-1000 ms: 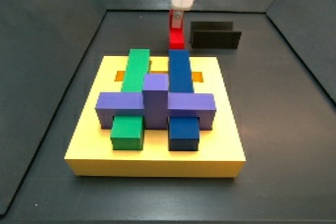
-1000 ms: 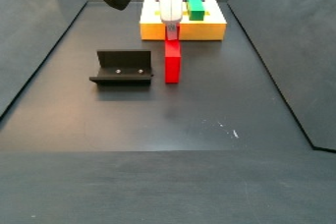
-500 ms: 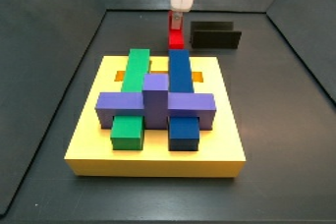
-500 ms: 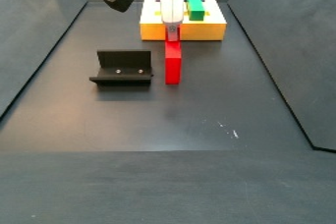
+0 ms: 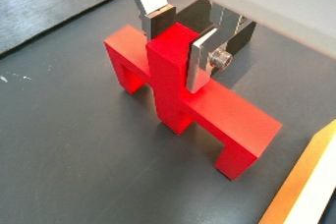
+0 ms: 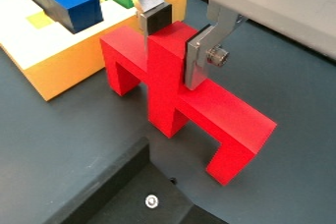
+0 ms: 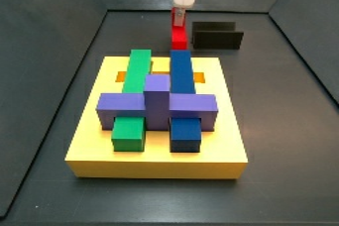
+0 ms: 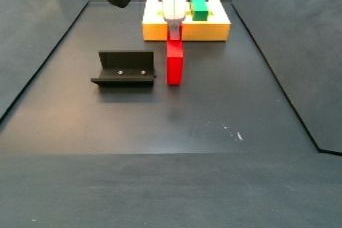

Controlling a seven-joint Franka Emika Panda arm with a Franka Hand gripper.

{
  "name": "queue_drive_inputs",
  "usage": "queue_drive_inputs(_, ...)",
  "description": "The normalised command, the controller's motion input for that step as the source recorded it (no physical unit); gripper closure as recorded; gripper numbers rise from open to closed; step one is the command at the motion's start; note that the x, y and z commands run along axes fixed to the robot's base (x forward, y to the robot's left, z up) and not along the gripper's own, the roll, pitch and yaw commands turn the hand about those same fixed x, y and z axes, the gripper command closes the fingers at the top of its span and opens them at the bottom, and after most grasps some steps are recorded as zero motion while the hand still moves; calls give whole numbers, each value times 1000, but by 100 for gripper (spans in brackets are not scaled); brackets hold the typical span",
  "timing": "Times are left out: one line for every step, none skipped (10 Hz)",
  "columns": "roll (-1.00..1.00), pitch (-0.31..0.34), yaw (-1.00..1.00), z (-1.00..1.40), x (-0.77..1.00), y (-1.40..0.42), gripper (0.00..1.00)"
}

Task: Pick up the red object. Move up. Move to above the board. Insert the red object.
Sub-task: Pick up the red object, then move up.

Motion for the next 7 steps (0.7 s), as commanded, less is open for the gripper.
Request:
queue_drive_inputs(0, 0, 0, 0, 0, 0, 100)
queue_drive_inputs(0, 0, 0, 0, 0, 0, 100)
queue_drive_inputs(0, 0, 0, 0, 0, 0, 100)
queue_drive_inputs(0, 0, 0, 833, 0, 0, 100)
queue_drive_inputs(-4, 33, -50, 761, -50, -31, 100)
queue_drive_inputs(-6, 33, -47, 539, -67, -20, 100)
queue_drive_inputs(-10, 0, -25, 184, -8, -10, 100)
